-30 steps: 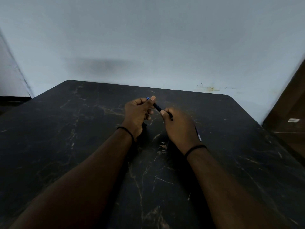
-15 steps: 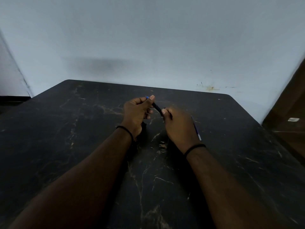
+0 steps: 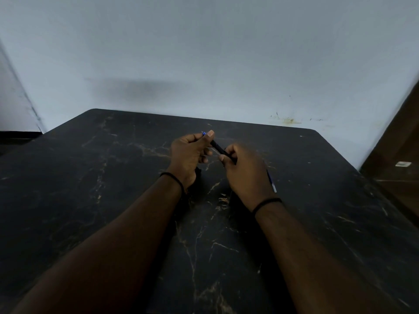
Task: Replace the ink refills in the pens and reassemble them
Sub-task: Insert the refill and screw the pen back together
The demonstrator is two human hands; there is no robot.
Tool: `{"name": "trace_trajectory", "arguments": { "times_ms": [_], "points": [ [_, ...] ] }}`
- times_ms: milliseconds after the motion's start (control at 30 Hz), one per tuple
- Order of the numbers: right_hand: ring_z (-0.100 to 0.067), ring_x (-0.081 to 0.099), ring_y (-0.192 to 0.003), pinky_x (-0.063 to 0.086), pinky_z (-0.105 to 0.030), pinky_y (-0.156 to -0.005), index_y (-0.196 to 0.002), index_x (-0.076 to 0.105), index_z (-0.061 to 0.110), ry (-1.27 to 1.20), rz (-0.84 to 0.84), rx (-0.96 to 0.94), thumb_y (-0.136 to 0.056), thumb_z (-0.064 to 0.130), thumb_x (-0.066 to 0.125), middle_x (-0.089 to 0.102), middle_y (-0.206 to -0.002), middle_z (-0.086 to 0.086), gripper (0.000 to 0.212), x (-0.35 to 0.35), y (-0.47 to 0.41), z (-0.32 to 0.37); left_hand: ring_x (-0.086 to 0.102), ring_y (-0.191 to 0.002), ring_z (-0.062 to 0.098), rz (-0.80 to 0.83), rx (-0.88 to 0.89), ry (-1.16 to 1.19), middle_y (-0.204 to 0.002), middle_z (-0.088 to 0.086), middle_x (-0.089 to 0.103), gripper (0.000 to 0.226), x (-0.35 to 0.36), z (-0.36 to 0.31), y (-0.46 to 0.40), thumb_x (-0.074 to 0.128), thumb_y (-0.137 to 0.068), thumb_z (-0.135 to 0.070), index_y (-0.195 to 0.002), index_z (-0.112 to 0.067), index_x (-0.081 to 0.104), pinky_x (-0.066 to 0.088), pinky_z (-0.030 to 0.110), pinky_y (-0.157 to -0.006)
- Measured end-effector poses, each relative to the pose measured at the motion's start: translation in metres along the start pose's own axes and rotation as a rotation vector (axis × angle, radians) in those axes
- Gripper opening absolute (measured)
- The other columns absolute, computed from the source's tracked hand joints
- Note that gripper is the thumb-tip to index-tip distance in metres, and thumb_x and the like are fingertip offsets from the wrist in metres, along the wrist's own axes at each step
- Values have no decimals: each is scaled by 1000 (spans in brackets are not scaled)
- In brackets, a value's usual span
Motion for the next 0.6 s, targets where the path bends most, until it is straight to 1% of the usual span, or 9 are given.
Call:
{"name": "trace_trajectory", "arguments": {
  "times_ms": [67,133,233,333,400,467,500,533,600],
  "points": [
    [-16,58,-75,51,-38,-69,-89,60,23,-7,-11,20,-92,30,70,62,-80,6,12,-3,2,2,57,-54,12,22,-15,15,-77,7,71,29,2,1,1,72,-87,-22,-100,5,70,43,22,-46],
    [-18,60,-77,53,-41,-71,-90,61,24,-2,4,19,-90,31,71,64,-81,6,13,-4,3,4,58,-55,11,43,-21,0,-86,11,74,28,4,1,2,72,-87,-24,-98,2,71,44,22,-46],
    [-20,63,-76,53,-42,-71,-90,68,22,9,58,3,-93,32,68,68,-79,1,11,-4,5,9,59,-56,12,54,-29,-11,-85,12,75,21,5,1,2,71,-89,-23,-90,-2,73,45,21,-48],
    [-23,63,-72,51,-39,-67,-87,72,16,12,81,-35,-97,31,62,68,-75,-4,20,-3,7,17,63,-63,14,93,-14,-11,-85,9,76,17,6,-4,-1,66,-92,-21,-82,-8,72,45,23,-55],
    [-20,61,-67,47,-36,-63,-84,72,15,-45,85,-42,-98,30,61,67,-71,-4,23,-2,8,20,64,-66,13,136,12,-8,-84,7,76,19,7,-9,-2,62,-94,-20,-81,-10,71,45,24,-60],
    [-12,57,-58,42,-29,-56,-75,70,17,-128,91,-10,-97,28,63,63,-61,0,25,1,9,17,65,-66,12,165,17,-19,-84,5,76,20,7,-10,-1,60,-95,-20,-82,-11,71,43,26,-62],
    [-8,54,-54,40,-25,-54,-72,68,18,-163,92,9,-97,27,63,61,-58,3,27,2,9,15,65,-67,12,166,18,-37,-85,6,76,20,7,-9,-1,60,-96,-21,-83,-11,71,42,27,-62],
    [-6,53,-53,39,-24,-54,-71,67,18,-187,91,26,-97,27,63,60,-57,4,27,4,8,13,64,-66,12,153,23,-63,-87,7,76,20,6,-9,0,60,-96,-23,-84,-11,71,42,27,-62],
    [-9,58,-58,44,-30,-58,-78,69,16,-204,81,46,-98,30,62,67,-66,1,25,5,7,11,56,-61,12,67,78,-151,-84,8,75,24,2,-14,1,62,-95,-30,-85,-11,74,40,26,-57]
  ]
}}
Point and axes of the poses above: each hand's wrist, its own y-axis away from the middle knuckle, its own x-axis out of the palm, z = x × y, the point moved 9 cm from there along -y, towards the middle knuckle
